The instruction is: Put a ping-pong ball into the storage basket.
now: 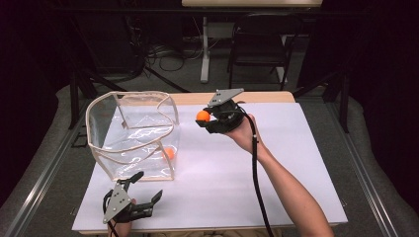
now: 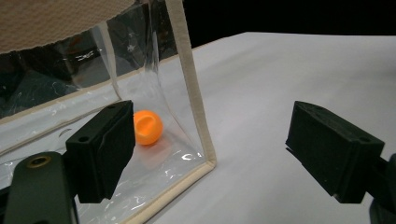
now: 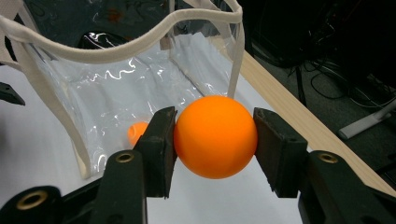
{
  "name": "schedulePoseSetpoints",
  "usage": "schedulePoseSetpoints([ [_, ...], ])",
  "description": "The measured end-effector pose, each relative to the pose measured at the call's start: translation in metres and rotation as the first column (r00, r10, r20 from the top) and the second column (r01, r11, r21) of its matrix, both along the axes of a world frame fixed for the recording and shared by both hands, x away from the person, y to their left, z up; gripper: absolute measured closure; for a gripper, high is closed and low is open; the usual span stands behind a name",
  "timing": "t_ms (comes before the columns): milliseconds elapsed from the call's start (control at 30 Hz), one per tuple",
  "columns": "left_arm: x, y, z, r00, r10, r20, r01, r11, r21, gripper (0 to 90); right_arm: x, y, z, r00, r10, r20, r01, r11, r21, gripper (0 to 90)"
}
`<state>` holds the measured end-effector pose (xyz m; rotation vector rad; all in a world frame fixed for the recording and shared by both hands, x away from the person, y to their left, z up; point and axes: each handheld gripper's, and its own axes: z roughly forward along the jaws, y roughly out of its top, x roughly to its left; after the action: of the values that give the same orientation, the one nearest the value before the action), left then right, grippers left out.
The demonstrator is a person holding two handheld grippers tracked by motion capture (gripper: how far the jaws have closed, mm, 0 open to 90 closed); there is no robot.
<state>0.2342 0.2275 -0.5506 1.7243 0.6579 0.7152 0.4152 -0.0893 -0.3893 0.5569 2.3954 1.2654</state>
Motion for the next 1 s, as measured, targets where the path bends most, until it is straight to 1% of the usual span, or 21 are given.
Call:
schedulePoseSetpoints([
  [367,0.0,0.0,0.0,1.0,0.0,0.001,0.0,1.0,-0.002,15.6,0.001,0.004,0.002,1.0,0.006,0.008,-0.006,0.9998,0.017,51.1],
  [700,0.001,0.0,0.0,1.0,0.0,0.0,0.0,1.0,-0.003,15.6,0.001,0.008,0.005,0.9998,0.013,0.015,-0.014,0.9997,0.018,51.2],
  [1000,0.001,0.0,0.0,1.0,-0.002,0.001,0.002,1.0,-0.003,15.6,0.0,0.01,0.008,0.9996,0.016,0.024,-0.017,0.9992,0.036,51.2],
])
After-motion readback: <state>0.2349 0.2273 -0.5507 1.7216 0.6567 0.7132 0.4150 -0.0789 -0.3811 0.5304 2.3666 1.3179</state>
